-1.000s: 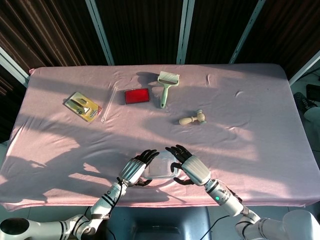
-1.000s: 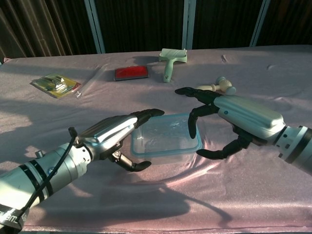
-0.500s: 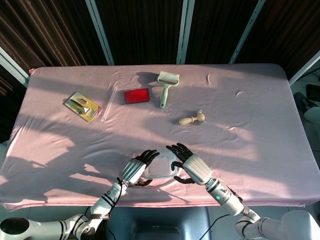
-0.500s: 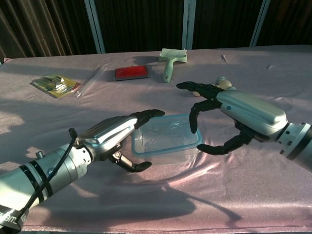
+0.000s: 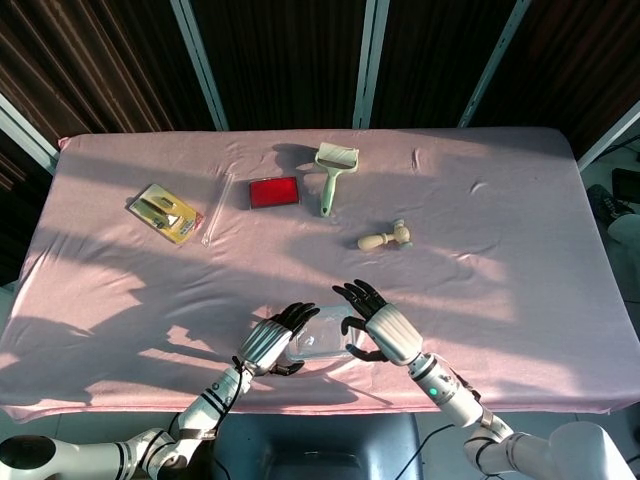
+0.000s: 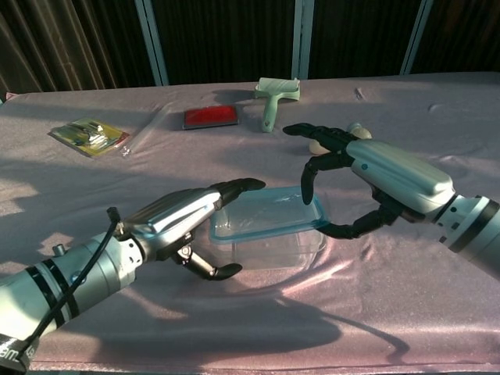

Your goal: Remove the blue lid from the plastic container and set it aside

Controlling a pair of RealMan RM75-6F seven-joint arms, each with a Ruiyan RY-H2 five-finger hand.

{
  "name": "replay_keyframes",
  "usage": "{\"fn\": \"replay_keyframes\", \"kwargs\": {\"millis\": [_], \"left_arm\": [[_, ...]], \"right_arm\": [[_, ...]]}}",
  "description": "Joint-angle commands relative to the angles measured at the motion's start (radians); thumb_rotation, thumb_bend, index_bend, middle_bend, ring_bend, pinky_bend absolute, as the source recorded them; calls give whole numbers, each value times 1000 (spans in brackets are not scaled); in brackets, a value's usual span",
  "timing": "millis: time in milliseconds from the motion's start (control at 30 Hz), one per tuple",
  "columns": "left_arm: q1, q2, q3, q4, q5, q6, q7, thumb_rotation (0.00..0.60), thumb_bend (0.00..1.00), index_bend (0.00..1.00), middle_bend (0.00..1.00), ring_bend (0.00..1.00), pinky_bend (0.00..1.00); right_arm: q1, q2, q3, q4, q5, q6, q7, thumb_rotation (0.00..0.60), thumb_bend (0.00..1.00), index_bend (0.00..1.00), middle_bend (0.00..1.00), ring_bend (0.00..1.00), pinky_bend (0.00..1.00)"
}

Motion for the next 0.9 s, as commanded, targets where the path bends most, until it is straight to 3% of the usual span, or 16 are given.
{"fn": "replay_keyframes", "kwargs": {"millis": [33, 300, 533, 733, 900], "left_arm": [[1, 3, 0, 3, 3, 3, -5, 600, 325, 0, 774, 511, 344], [3, 9, 0, 6, 15, 13, -28, 600, 325, 0, 763, 513, 325], [5, 11, 10, 20, 57, 34, -129, 600, 324, 0, 734, 498, 319], [7, 2, 17, 47, 103, 67, -314, 600, 326, 0, 709, 463, 340], [0, -1, 34, 75, 159, 98, -457, 600, 326, 0, 606, 410, 349]], "right_arm": [[4, -14, -1, 17, 3, -4, 9, 600, 440, 639, 154, 0, 0], [8, -35, -3, 36, 8, -6, 22, 600, 444, 684, 171, 0, 0], [10, -29, -13, 35, 8, -11, 52, 600, 474, 729, 190, 8, 0], [11, -26, -16, 37, 9, -12, 50, 600, 484, 729, 191, 8, 0], [12, -27, -15, 37, 13, -13, 50, 600, 488, 736, 193, 9, 0]]}}
